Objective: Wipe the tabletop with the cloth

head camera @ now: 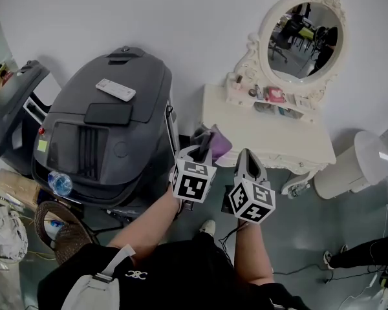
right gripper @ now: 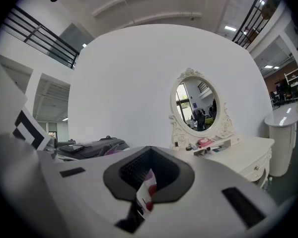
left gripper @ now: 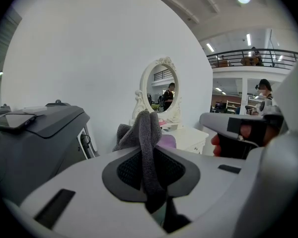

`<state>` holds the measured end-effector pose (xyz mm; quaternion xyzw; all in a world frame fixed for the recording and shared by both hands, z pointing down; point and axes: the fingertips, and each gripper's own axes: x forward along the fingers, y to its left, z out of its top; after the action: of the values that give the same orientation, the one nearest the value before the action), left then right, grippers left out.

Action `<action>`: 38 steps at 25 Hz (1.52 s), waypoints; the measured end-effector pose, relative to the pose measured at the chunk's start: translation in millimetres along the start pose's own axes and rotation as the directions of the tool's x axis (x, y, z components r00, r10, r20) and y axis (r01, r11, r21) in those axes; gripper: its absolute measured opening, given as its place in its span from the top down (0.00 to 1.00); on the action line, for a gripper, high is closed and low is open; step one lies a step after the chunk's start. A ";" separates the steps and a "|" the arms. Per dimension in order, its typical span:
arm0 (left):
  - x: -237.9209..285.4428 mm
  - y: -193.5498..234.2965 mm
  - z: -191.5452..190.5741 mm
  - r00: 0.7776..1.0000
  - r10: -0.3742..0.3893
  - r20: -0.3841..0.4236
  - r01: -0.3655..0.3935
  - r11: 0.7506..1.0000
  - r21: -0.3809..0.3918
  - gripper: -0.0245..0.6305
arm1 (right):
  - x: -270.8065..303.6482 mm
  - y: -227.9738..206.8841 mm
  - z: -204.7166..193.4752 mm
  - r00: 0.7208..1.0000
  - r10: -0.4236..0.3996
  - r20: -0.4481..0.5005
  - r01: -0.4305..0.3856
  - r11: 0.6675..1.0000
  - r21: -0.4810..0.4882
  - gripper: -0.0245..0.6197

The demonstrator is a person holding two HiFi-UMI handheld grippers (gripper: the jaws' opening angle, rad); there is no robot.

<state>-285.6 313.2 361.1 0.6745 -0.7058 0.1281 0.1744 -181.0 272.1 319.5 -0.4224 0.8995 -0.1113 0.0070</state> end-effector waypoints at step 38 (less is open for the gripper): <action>262.6 58.9 71.2 0.987 0.148 -0.069 -0.154 0.984 -0.090 0.89 | 224.7 -151.3 16.4 0.985 0.127 -0.114 -0.125 0.992 0.025 0.95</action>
<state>-357.2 48.6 409.8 0.6056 -0.7546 0.1282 0.2178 -209.0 4.2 353.0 -0.3574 0.9223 -0.1430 -0.0343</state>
